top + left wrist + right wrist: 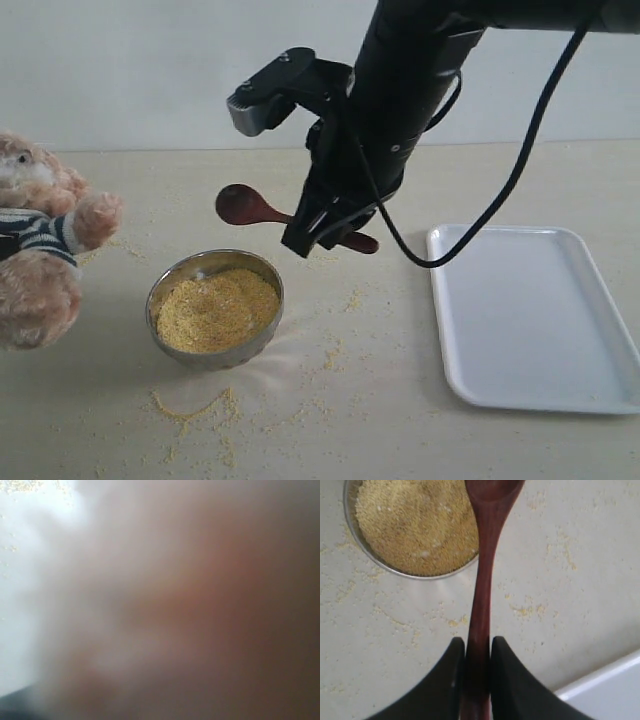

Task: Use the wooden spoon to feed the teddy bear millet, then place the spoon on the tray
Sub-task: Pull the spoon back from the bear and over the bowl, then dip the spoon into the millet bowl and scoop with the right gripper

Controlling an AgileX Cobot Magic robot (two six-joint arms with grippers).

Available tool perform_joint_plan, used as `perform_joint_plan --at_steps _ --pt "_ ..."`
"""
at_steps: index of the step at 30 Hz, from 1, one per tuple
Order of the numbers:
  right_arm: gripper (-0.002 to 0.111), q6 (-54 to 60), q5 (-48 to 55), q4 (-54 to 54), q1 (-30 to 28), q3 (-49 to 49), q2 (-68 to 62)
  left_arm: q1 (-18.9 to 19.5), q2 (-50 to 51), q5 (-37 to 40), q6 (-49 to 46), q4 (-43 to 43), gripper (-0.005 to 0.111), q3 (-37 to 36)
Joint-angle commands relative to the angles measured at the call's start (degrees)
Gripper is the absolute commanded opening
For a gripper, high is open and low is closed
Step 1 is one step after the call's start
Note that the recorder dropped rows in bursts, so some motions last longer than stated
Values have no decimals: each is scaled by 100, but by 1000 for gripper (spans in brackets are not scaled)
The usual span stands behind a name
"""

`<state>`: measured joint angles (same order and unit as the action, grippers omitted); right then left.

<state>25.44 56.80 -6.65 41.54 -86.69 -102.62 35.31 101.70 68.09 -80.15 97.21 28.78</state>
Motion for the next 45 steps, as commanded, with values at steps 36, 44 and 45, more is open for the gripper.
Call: perform_joint_plan --at_steps 36,44,45 --pt "0 -96 -410 2942 1343 8 -1011 12 -31 187 -42 102 5 -3" --pt "0 20 -906 2467 1343 8 -1117 12 -31 187 -42 91 5 -3" --pt "0 20 -933 2342 1343 8 -1117 12 -31 187 -42 91 5 -3"
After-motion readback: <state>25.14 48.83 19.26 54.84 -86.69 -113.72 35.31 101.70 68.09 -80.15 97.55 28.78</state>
